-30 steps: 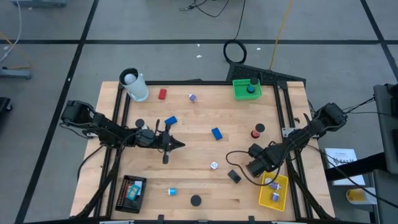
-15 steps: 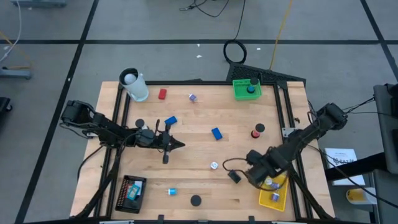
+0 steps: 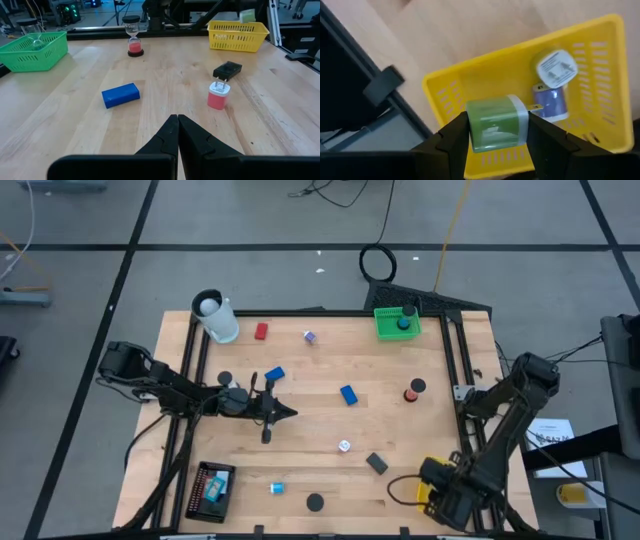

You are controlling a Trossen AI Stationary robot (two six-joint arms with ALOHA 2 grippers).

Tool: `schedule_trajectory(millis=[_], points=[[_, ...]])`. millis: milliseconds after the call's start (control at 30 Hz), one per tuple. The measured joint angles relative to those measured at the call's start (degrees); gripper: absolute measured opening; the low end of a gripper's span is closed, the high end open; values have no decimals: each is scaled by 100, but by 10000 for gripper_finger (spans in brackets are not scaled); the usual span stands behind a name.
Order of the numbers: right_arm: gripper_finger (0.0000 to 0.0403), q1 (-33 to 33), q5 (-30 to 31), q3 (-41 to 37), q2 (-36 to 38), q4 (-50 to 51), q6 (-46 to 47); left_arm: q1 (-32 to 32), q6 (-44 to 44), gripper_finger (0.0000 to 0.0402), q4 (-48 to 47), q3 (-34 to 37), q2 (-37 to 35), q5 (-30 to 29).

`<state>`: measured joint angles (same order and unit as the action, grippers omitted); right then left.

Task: Pick & Place Office items
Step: Put the green charger adapter into the green bin

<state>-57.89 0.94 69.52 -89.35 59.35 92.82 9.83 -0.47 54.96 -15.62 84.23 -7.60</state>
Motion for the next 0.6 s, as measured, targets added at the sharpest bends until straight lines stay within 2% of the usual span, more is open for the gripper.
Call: schedule_trajectory(millis=[200,433,600], points=[[162,-111,75,-271,-168,-226,37,1,-2,6,-7,0,0,0],[162,-105,35,-659,-377,-967,-229,2,-2,6,-44,0,0,0],[168,-105,37,-680,-373,-976,-246,0,-2,6,-44,0,0,0]])
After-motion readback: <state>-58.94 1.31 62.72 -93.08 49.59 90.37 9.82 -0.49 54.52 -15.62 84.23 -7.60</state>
